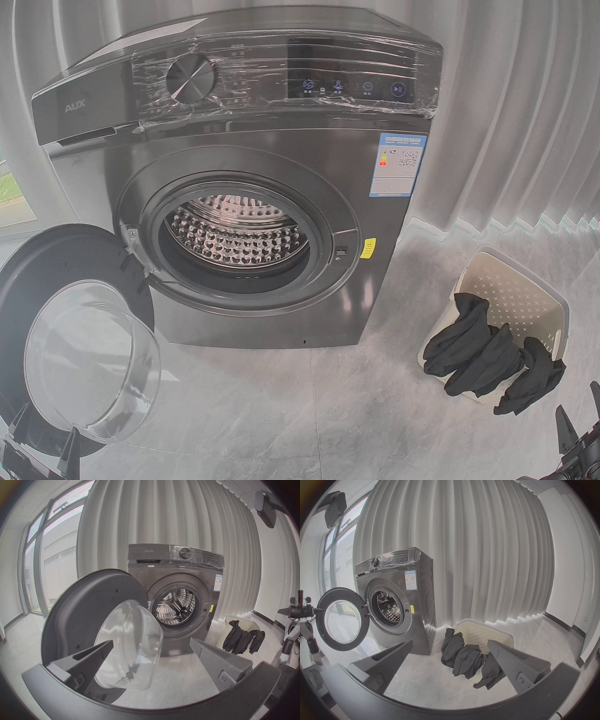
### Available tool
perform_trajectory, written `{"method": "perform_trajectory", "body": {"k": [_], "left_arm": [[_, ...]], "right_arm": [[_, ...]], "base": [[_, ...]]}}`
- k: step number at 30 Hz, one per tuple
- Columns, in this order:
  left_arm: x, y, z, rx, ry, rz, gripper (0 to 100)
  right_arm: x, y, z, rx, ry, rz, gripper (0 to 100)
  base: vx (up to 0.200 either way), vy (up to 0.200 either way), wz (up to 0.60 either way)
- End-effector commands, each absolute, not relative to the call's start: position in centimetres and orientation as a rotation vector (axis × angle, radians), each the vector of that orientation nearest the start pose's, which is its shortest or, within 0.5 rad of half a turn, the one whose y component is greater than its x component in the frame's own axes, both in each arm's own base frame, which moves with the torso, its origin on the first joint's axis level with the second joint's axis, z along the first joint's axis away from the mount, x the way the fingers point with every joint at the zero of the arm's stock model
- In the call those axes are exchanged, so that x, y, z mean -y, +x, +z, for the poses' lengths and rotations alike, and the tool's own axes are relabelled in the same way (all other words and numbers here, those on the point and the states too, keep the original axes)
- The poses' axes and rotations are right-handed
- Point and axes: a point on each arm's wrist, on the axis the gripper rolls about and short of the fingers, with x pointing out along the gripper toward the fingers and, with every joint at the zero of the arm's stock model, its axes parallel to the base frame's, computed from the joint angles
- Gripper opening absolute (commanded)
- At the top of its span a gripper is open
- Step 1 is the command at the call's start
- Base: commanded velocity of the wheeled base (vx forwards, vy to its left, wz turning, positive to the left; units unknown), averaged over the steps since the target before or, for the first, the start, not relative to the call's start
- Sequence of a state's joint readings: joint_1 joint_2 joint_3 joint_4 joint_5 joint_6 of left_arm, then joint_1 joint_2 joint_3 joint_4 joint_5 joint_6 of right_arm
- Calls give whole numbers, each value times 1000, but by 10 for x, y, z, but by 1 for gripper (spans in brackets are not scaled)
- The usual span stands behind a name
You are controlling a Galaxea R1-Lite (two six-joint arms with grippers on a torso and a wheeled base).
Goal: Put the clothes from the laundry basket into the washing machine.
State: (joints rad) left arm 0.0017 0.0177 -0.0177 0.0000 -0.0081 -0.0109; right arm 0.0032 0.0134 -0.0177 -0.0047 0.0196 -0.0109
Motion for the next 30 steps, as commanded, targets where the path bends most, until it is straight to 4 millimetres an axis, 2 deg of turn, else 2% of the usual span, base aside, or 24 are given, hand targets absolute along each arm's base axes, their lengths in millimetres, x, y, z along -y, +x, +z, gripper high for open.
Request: {"method": "perform_trajectory", "body": {"k": [1, 7, 13, 23, 30], "left_arm": [[0, -23, 76, -2, -11, -6, 100], [0, -23, 76, -2, -12, -6, 100], [0, -23, 76, -2, -12, -6, 100], [0, -23, 76, -2, -12, -6, 100], [0, -23, 76, -2, -12, -6, 100]], "right_arm": [[0, -23, 76, 5, -11, 25, 100], [0, -23, 76, 5, -11, 23, 100], [0, -23, 76, 5, -11, 23, 100], [0, -23, 76, 5, -12, 26, 100], [0, -23, 76, 5, -11, 26, 100]], "base": [[0, 0, 0], [0, 0, 0], [200, 0, 0], [0, 0, 0], [0, 0, -514]]}}
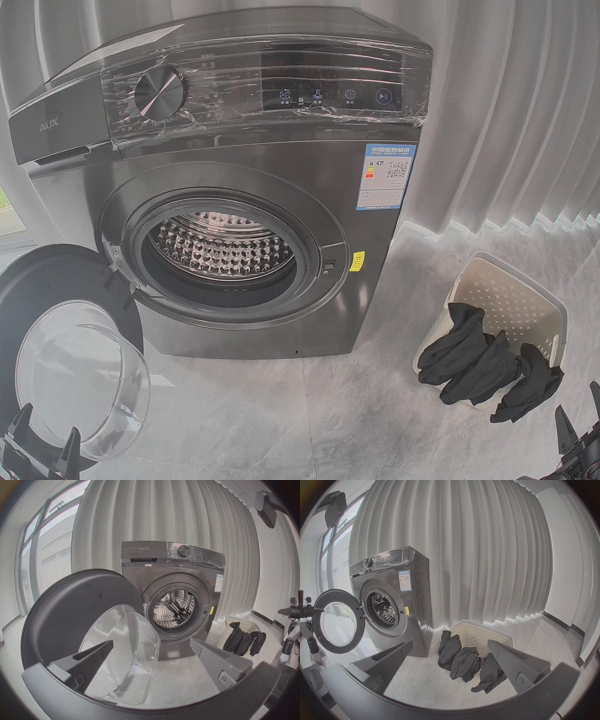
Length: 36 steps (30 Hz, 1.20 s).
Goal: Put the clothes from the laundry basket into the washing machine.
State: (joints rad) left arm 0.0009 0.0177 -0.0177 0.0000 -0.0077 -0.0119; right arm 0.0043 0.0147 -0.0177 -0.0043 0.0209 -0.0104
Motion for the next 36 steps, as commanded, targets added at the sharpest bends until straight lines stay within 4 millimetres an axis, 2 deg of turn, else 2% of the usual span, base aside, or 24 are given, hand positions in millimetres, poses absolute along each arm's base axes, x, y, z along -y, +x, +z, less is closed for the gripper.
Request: {"method": "perform_trajectory", "body": {"k": [1, 29, 36], "left_arm": [[0, -23, 76, -2, -12, -6, 100], [0, -23, 76, -2, -12, -6, 100], [0, -23, 76, -3, -12, -6, 100]], "right_arm": [[0, -23, 76, 6, -11, 25, 100], [0, -23, 76, 5, -11, 26, 100], [0, -23, 76, 5, -11, 25, 100]], "base": [[0, 0, 0], [14, 0, 0], [0, 0, -514]]}}
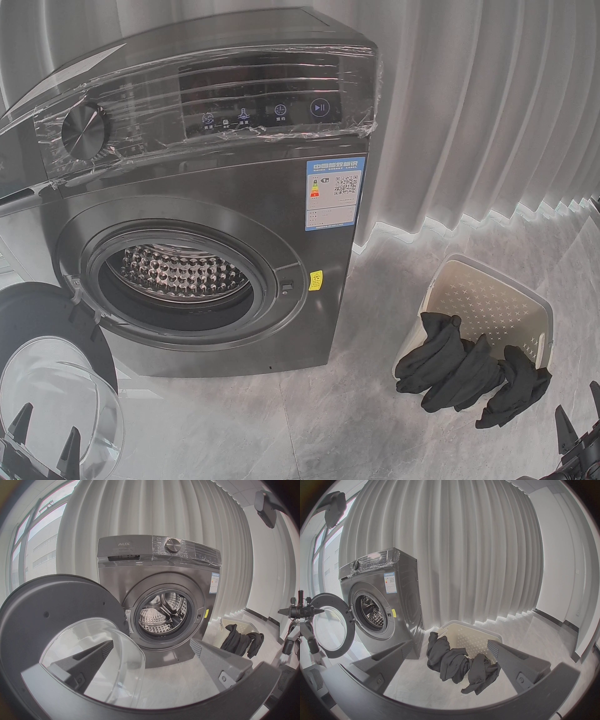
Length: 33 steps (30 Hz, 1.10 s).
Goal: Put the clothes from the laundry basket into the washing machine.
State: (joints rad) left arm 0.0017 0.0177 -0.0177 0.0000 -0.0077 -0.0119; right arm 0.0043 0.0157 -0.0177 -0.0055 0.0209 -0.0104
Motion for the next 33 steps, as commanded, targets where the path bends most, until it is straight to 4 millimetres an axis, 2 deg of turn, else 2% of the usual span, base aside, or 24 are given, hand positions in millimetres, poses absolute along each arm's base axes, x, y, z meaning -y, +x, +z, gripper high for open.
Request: {"method": "perform_trajectory", "body": {"k": [1, 17, 23, 33], "left_arm": [[0, -23, 76, -3, -12, -6, 100], [0, -23, 76, -2, -12, -6, 100], [0, -23, 76, -2, -12, -6, 100], [0, -23, 76, -2, -12, -6, 100]], "right_arm": [[0, -23, 76, 6, -11, 23, 100], [0, -23, 76, 6, -8, 26, 100], [0, -23, 76, 6, -6, 26, 100], [0, -23, 76, 5, -11, 25, 100]], "base": [[0, 0, 0], [0, 0, 0], [0, 0, -600], [0, 0, 0]]}}
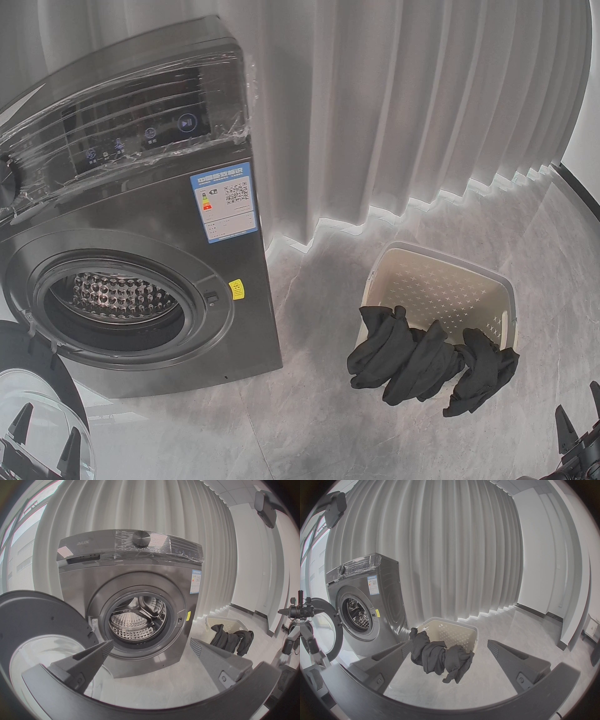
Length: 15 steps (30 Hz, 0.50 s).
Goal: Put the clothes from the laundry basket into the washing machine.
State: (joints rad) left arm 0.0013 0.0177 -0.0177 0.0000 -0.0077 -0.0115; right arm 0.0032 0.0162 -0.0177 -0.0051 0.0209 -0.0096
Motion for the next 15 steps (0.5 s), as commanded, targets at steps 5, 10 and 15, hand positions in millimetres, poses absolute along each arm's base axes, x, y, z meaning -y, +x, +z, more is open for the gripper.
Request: {"method": "perform_trajectory", "body": {"k": [5, 10, 15], "left_arm": [[0, -23, 76, -2, -12, -6, 100], [0, -23, 76, -2, -12, -6, 100], [0, -23, 76, -2, -12, -6, 100]], "right_arm": [[0, -23, 76, 5, -11, 25, 100], [0, -23, 76, 5, -11, 25, 100], [0, -23, 76, 6, -11, 25, 100]], "base": [[0, 0, 0], [0, -120, 0], [0, -200, 0]]}}
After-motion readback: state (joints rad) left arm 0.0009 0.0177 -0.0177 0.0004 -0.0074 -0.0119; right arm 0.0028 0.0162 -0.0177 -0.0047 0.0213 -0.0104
